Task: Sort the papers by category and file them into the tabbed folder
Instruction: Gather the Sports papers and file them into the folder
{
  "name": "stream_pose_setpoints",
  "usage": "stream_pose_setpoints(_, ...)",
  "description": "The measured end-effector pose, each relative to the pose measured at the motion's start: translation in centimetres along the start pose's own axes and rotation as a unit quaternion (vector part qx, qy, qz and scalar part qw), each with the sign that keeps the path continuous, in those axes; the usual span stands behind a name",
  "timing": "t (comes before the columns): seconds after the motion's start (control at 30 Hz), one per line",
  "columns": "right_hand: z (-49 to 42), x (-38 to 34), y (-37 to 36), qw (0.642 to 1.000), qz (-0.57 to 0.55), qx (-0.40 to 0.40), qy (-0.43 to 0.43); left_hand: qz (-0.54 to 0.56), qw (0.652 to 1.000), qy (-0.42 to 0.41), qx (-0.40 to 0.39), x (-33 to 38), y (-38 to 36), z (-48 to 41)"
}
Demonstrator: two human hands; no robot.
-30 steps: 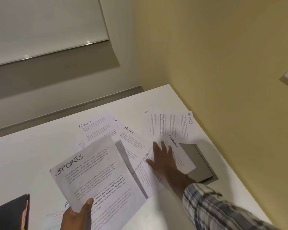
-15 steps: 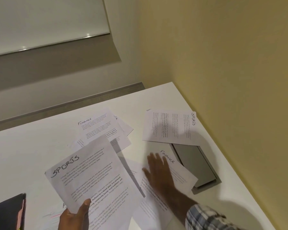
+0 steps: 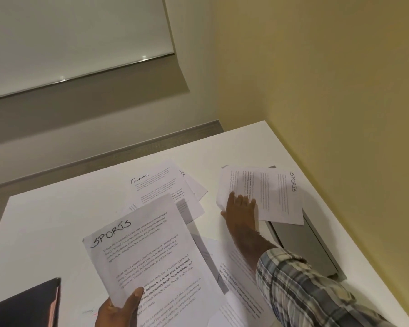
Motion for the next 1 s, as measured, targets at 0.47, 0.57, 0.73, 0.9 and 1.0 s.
stream_pose_setpoints(0.47, 2.4, 0.6, 1.0, 0.997, 0.028, 0.022, 0.061, -0.017, 0.998, -0.012, -0.059, -2.0, -0.4, 0.3)
stream_pose_setpoints(0.57, 2.6, -0.7, 0.7, 0.998, 0.008, 0.047, 0.046, -0.016, 0.998, -0.021, -0.064, -2.1, -0.4, 0.9)
stream_pose_setpoints(0.73, 2.4, -1.3, 1.0, 0.988, -0.1, 0.117, 0.026, -0.077, 0.995, -0.014, -0.067, -2.6, 1.1, 0.6)
stream_pose_setpoints(0.9, 6.4, 0.1, 7.5, 0.869, -0.444, 0.218, 0.034, -0.048, 0.995, 0.005, -0.085, -3.7, 1.7, 0.5)
stream_pose_setpoints(1.0, 11.7, 1.9, 11.7, 0.802, -0.559, 0.183, 0.101, 0.03, 0.985, 0.048, -0.165, -3.8, 0.4, 0.3)
Point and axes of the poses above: each hand's wrist, its own z-axis away from the middle knuckle, its own y-axis out of the back of the hand, x = y × z, the point moved 2 cm from there along -z, towards the middle knuckle, and after that the axes turned 5 degrees about -y, right-handed, at the moved point
